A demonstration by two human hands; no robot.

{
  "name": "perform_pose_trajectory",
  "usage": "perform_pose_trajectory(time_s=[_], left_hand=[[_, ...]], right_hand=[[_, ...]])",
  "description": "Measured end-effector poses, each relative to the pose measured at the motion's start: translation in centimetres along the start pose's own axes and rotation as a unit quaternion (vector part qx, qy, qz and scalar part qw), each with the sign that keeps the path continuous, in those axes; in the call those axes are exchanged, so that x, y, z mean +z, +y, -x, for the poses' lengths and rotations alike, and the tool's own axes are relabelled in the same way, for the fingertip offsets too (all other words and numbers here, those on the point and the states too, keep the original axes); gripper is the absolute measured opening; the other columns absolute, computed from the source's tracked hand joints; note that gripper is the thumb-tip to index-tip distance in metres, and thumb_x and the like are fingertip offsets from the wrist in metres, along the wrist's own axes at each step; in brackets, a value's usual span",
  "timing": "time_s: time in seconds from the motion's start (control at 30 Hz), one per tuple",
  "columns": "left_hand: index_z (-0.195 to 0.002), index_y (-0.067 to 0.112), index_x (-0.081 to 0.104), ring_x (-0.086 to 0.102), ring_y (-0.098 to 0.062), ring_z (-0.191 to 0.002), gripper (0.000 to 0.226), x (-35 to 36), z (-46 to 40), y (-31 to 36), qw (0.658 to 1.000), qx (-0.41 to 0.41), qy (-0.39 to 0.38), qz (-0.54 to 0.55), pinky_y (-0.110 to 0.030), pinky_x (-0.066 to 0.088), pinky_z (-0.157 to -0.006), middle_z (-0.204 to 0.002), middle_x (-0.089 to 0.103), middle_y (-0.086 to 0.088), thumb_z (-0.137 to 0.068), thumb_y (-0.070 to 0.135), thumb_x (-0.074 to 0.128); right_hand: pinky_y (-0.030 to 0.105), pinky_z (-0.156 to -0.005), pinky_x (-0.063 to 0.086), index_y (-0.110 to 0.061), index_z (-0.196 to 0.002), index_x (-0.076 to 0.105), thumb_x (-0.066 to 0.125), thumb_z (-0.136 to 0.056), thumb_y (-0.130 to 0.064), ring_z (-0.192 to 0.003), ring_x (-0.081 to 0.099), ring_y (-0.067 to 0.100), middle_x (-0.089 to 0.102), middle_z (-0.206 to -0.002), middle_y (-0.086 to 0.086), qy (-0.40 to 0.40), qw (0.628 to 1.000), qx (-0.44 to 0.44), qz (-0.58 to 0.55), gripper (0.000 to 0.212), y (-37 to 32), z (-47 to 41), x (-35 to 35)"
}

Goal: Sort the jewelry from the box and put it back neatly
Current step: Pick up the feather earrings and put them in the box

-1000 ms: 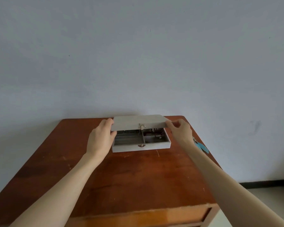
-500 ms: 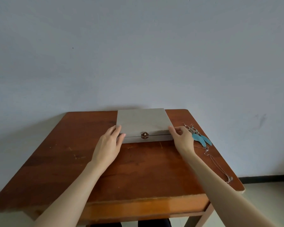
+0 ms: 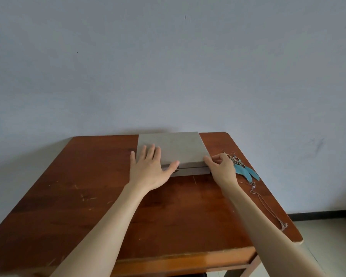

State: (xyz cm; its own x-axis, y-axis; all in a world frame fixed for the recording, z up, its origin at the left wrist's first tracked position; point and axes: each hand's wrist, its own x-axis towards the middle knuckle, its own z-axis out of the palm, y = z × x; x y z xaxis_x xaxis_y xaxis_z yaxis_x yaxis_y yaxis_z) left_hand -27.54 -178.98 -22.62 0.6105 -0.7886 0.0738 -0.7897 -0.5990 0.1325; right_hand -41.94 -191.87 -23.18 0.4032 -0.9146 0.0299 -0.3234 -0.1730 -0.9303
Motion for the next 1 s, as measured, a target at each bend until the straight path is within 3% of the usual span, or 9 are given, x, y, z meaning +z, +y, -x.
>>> perform_pose_trajectory(time_s=[0.13,0.27,0.33,0.4,0.47,0.57,0.8,1.0], left_hand=[[-0.149,0.018,0.003,-0.008,-0.021,-0.145,0.092,0.2,0.2,-0.7,1.000,0.028,0.010,-0.003,-0.047,-0.004,-0.115,-0.158,-0.003,0.000,-0.080,0.077,0.019],[-0.148,0.017,0.010,0.005,-0.025,-0.145,0.093,0.9,0.3,-1.0,0.994,0.061,0.069,-0.053,-0.049,0.003,-0.115,-0.157,0.009,-0.002,-0.079,0.075,0.031],[-0.145,0.015,0.026,0.021,-0.028,-0.141,0.089,1.1,0.4,-1.2,0.991,0.071,0.104,-0.051,-0.050,0.014,-0.113,-0.153,0.026,-0.005,-0.079,0.075,0.030],[-0.132,0.012,0.048,0.045,-0.031,-0.128,0.081,1.4,0.5,-1.3,0.987,0.082,0.130,-0.051,-0.052,0.033,-0.104,-0.137,0.050,-0.008,-0.079,0.070,0.028],[-0.123,0.011,0.055,0.054,-0.031,-0.119,0.075,1.7,0.4,-1.8,0.984,0.082,0.152,-0.046,-0.050,0.041,-0.098,-0.127,0.058,-0.007,-0.079,0.066,0.029],[-0.122,0.014,0.056,0.054,-0.028,-0.118,0.072,1.8,-0.1,-2.8,0.981,0.081,0.169,-0.042,-0.046,0.041,-0.097,-0.126,0.058,-0.004,-0.080,0.065,0.030],[-0.132,0.017,0.048,0.041,-0.024,-0.131,0.079,1.0,-2.0,-7.5,0.984,0.066,0.157,-0.050,-0.045,0.031,-0.106,-0.139,0.048,-0.002,-0.078,0.070,0.025],[-0.132,0.018,0.047,0.041,-0.023,-0.130,0.076,0.7,-3.4,-10.3,0.983,0.038,0.167,-0.065,-0.045,0.030,-0.107,-0.139,0.048,-0.001,-0.078,0.068,0.029]], right_hand=[[0.025,-0.065,0.041,-0.012,-0.096,0.053,0.057,-0.089,-0.029,-0.076,0.048,0.008,0.054,-0.089,-0.002,0.007,1.000,-0.008,0.007,0.019,0.1,0.1,0.1],[0.023,-0.062,0.041,-0.012,-0.102,0.052,0.054,-0.091,-0.032,-0.074,0.049,0.006,0.059,-0.099,0.003,0.012,0.999,-0.016,0.027,0.022,0.1,0.3,0.2],[0.023,-0.066,0.043,-0.013,-0.114,0.050,0.051,-0.093,-0.034,-0.083,0.053,0.010,0.060,-0.109,0.005,0.011,0.999,-0.024,0.043,0.030,0.1,0.7,0.4],[0.029,-0.082,0.047,-0.014,-0.126,0.045,0.053,-0.092,-0.038,-0.103,0.056,0.018,0.058,-0.120,0.005,0.000,0.997,-0.039,0.074,0.042,0.2,1.0,0.6],[0.036,-0.095,0.047,-0.015,-0.133,0.041,0.059,-0.087,-0.041,-0.116,0.052,0.023,0.056,-0.127,0.006,-0.021,0.993,-0.058,0.103,0.056,0.2,1.0,0.8],[0.039,-0.100,0.044,-0.016,-0.136,0.037,0.065,-0.083,-0.038,-0.120,0.049,0.025,0.055,-0.128,0.008,-0.050,0.987,-0.067,0.134,0.063,-0.3,0.6,1.6],[0.038,-0.094,0.046,-0.013,-0.133,0.038,0.062,-0.087,-0.032,-0.115,0.051,0.028,0.057,-0.123,0.011,-0.074,0.984,-0.077,0.143,0.054,-2.5,-0.5,6.0],[0.041,-0.096,0.044,-0.012,-0.126,0.041,0.064,-0.086,-0.032,-0.113,0.052,0.028,0.057,-0.119,0.009,-0.079,0.985,-0.086,0.127,0.050,-3.5,-1.6,9.4]])
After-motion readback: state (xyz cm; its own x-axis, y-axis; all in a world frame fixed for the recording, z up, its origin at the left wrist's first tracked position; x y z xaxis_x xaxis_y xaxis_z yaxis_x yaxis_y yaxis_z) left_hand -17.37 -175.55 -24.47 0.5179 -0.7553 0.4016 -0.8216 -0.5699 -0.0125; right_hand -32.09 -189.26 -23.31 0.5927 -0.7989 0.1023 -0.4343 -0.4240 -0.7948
